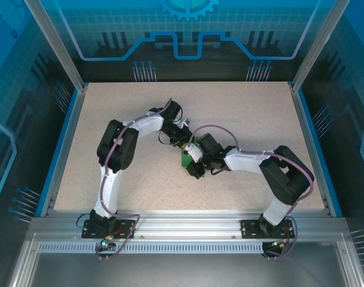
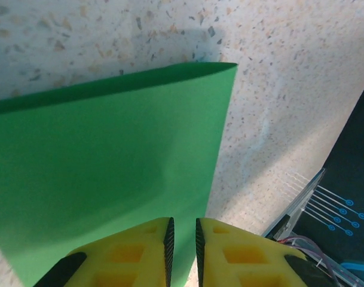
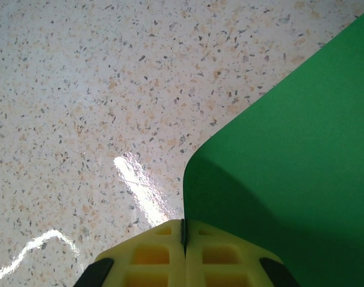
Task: Fold a paper plane with a square sheet of paper (fold left side to right side)
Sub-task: Third fold the triangle at the center of the table.
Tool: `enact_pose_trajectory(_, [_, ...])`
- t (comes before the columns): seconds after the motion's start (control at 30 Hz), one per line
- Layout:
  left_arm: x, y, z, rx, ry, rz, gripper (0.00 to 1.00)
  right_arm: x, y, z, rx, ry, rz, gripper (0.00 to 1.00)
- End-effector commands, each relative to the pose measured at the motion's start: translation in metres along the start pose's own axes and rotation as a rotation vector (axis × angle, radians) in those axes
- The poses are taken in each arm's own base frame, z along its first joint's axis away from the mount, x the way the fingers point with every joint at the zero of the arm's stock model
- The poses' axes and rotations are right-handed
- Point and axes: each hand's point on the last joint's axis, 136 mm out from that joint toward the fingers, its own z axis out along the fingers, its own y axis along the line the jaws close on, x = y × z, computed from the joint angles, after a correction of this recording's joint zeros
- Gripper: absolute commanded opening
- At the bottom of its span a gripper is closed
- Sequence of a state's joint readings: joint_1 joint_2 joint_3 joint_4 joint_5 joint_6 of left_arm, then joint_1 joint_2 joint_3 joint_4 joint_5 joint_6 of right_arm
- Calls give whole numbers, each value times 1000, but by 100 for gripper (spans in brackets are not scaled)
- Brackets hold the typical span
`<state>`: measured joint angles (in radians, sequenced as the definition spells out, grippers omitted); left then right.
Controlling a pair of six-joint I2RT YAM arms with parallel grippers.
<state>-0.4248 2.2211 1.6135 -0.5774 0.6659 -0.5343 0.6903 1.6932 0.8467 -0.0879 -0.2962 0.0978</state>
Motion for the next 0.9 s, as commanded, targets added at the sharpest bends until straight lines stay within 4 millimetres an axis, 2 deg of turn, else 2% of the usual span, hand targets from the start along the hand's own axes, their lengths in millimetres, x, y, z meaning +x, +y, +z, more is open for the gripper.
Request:
enact_pose_trajectory(0.0, [2,12,10,-41,36,-6,20,-10,0,0,-39,-18,35,0])
enact_pose_trajectory(0.17, [3,30,21,-92,50,-22,20,-12,-6,-2,-42,-26,62,0])
enact_pose_trajectory(0.37, [7,43,31,-123,69,-36,20,-10,-21,-5,-6,-23,102,0])
enact_pose_trajectory(0.87, [10,43,35,-129,77,-33,19,-3,-62,-11,122,-23,227,0])
